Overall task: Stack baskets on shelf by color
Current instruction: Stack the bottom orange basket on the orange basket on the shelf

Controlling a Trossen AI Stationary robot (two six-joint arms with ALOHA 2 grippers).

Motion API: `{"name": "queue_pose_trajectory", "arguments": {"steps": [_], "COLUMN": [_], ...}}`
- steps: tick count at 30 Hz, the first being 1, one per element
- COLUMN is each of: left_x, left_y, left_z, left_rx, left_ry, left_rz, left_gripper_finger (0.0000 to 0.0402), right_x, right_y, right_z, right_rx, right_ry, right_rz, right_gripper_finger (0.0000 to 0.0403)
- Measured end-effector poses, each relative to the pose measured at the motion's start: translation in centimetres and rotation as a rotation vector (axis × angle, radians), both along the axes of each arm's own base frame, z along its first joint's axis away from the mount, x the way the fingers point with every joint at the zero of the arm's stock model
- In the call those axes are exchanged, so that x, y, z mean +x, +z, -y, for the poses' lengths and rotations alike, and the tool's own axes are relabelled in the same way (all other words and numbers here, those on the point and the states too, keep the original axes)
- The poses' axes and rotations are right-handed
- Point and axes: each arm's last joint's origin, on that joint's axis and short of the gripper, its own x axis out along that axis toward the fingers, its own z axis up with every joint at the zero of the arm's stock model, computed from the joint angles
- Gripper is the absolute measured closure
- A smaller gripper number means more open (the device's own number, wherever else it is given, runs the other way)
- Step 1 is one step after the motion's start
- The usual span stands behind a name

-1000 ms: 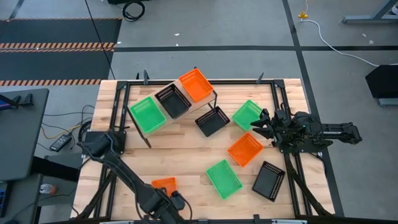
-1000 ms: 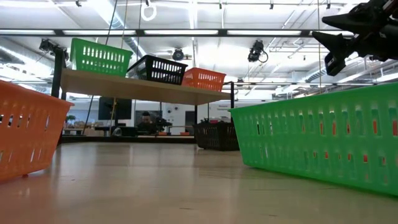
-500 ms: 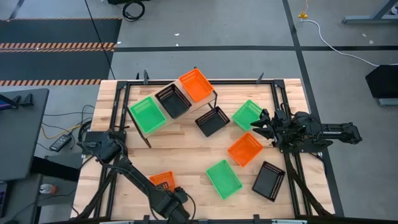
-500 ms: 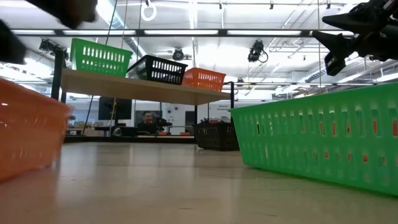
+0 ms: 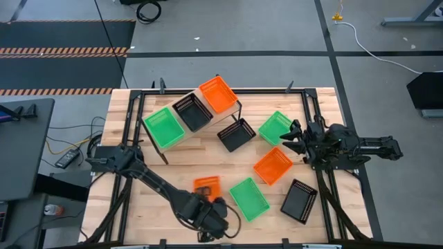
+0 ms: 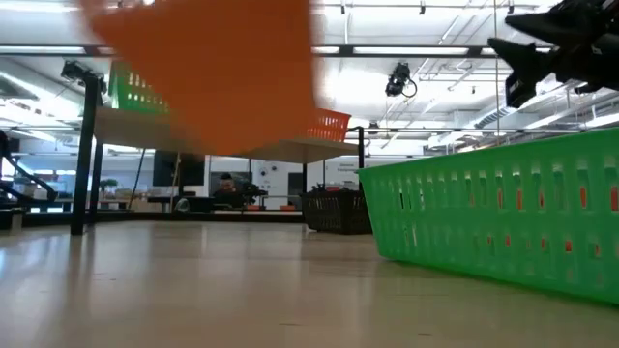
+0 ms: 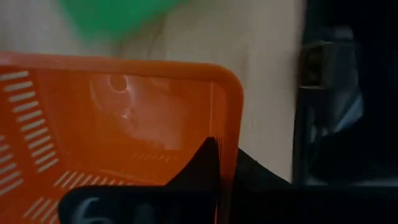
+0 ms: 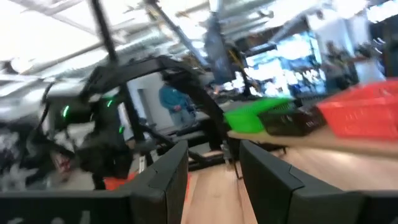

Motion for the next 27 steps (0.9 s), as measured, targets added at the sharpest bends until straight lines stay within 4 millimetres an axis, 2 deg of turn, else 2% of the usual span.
{"name": "queue_pose_trajectory", "arguments": {"steps": [4, 8, 12, 16, 18, 21, 24, 27], "left_x": [0.0, 0.1, 1.0, 1.9, 2.3, 2.8, 3.0, 2.9], "left_y": [1.7, 1.7, 1.7, 1.7, 1.7, 1.6, 1.6, 1.7], "left_z": [0.0, -0.8, -2.3, -3.8, -4.6, -5.6, -6.0, -5.5], "left_rx": [0.143, 0.278, 0.303, 0.241, 0.206, 0.17, 0.161, 0.171], "left_ry": [-0.388, -0.637, -0.682, -0.685, -0.699, -0.701, -0.693, -0.723], "left_rz": [0.07, 0.056, 0.043, 0.028, 0.021, 0.016, 0.014, 0.031], "left_gripper_finger": [0.0399, 0.0398, 0.0397, 0.0398, 0.0399, 0.0399, 0.04, 0.04], "right_x": [-0.2, -0.3, 0.1, 1.2, 2.2, 4.3, 6.4, 7.9], "right_y": [0.5, 1.4, 2.3, 4.9, 6.4, 8.3, 9.8, 11.0], "right_z": [-0.6, -1.0, -1.5, -1.8, -2.0, -2.3, -3.0, -4.6], "right_rx": [-0.132, -0.169, -0.259, -0.346, -0.397, -0.477, -0.569, -0.75], "right_ry": [0.109, 0.168, 0.203, 0.17, 0.166, 0.203, 0.32, 0.534], "right_rz": [0.068, 0.086, 0.065, 0.036, -0.021, -0.198, -0.354, -0.366], "right_gripper_finger": [0.0251, 0.0251, 0.0251, 0.0251, 0.0251, 0.0251, 0.0251, 0.0251]}}
